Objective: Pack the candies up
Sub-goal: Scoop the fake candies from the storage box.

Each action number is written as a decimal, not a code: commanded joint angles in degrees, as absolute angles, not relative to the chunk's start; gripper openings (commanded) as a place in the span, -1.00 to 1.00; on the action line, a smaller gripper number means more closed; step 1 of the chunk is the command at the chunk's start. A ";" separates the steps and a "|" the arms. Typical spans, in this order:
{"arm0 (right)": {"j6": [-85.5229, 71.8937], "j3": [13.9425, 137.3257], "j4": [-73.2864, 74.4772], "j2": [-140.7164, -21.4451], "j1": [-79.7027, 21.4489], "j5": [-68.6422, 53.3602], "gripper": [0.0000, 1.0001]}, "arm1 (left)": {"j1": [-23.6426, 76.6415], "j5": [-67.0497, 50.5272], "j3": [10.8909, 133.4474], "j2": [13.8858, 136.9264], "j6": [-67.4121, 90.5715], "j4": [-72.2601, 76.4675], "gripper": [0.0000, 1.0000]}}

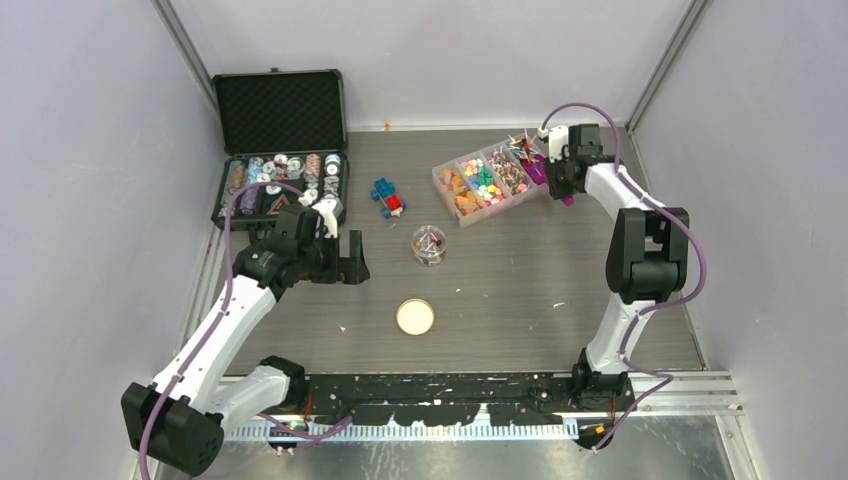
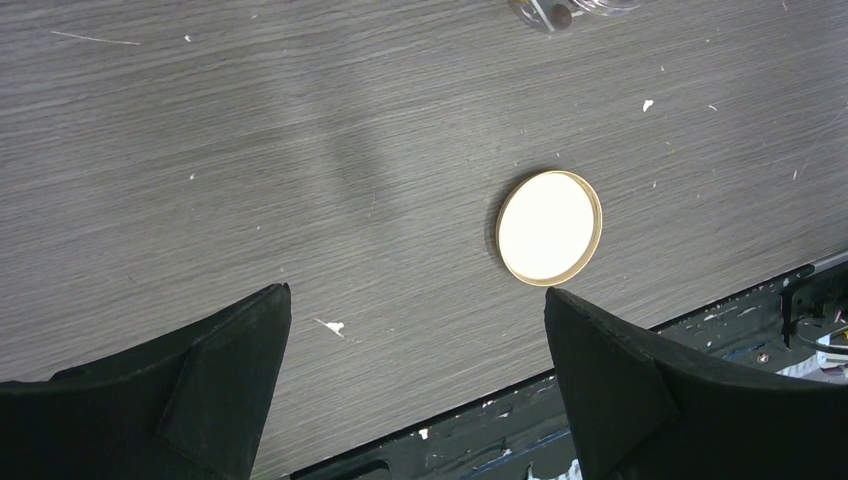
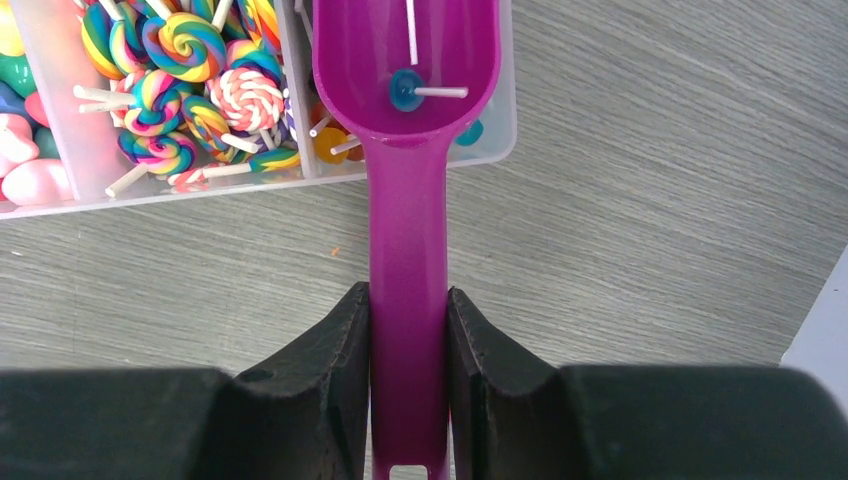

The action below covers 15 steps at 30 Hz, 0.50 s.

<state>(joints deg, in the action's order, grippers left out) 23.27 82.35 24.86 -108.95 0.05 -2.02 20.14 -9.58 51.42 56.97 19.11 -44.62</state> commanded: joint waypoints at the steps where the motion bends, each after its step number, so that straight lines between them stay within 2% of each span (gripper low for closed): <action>1: 21.70 80.36 25.11 -105.36 1.75 -2.36 -0.99 | 20.30 -9.20 52.91 55.75 19.20 -43.78 1.00; 15: 17.95 70.36 12.48 -101.30 3.34 -8.11 -0.99 | 20.30 -9.43 52.56 55.20 19.50 -43.50 0.99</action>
